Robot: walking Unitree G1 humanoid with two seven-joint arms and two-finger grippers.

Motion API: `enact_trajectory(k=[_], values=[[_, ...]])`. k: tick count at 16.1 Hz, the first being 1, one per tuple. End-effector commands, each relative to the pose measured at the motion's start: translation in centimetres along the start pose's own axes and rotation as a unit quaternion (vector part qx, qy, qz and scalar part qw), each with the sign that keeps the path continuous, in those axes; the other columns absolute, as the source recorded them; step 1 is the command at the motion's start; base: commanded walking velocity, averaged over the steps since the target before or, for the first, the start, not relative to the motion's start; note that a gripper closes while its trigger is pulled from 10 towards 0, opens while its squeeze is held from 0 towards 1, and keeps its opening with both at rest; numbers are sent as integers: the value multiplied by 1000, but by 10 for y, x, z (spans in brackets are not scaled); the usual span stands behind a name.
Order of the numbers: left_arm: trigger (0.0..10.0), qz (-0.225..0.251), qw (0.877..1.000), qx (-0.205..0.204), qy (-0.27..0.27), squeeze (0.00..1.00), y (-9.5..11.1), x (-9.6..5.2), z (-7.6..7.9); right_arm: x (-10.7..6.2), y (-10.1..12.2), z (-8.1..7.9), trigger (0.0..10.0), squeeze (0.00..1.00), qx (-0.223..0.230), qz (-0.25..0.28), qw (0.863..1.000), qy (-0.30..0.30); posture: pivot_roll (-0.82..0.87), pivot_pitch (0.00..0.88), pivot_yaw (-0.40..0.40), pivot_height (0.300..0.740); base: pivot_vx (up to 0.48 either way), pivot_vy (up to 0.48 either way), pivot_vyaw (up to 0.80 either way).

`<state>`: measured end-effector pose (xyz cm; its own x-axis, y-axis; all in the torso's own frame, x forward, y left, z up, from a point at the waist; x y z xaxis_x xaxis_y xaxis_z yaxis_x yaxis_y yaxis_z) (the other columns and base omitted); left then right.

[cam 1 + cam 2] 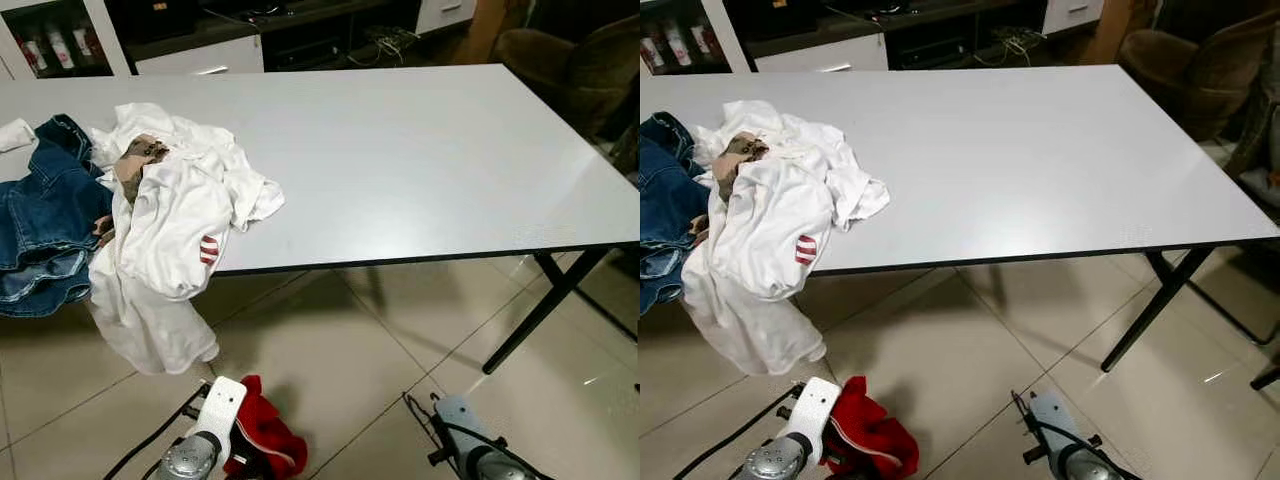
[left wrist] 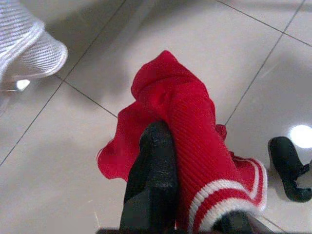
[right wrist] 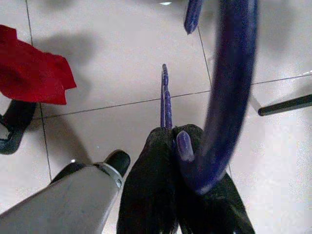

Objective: Hang hanger

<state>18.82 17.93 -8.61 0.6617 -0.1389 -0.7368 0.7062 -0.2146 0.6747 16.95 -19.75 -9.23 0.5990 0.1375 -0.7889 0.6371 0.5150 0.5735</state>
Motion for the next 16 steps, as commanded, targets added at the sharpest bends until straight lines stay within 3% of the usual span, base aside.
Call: enact_trajectory(k=[1,5,7,11,13,16], values=[[10000,-1,1000,8,3,0,3,2,-1,1,2,-3,10000,0,-20,0,1000,9,36,2,-4,740,0,0,0],[10000,-3,1000,-10,23,0,4,1,-8,4,14,5,10000,0,-75,12,997,-15,35,4,10,740,0,0,0],[10000,-1,999,-13,29,0,3,0,-10,3,17,15,10000,0,-105,28,992,-56,20,0,24,740,0,0,0],[10000,-7,999,33,-2,0,5,1,-6,-1,5,11,10000,0,-81,14,994,-68,-1,0,49,740,0,0,0],[10000,8,999,32,2,0,18,5,-10,-1,-1,5,10000,0,-50,1,997,-59,43,0,32,740,0,0,0],[10000,11,999,35,13,0,21,5,-15,1,1,-6,10000,0,-89,0,996,-25,74,0,0,740,0,0,0]])
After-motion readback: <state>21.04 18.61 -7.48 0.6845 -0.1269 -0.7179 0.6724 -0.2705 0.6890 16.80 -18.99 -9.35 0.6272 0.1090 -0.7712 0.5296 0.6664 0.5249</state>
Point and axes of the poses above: a point about 5 cm out from each wrist's last joint towards the gripper, its own x axis pointing out of the wrist towards the gripper, its own y axis along the axis of the wrist's last joint, z = x × y, the point moved 1 cm from there along x, pointing out of the wrist towards the gripper, and after that the axes turned 7 degrees about -x, right-handed, at the moved point
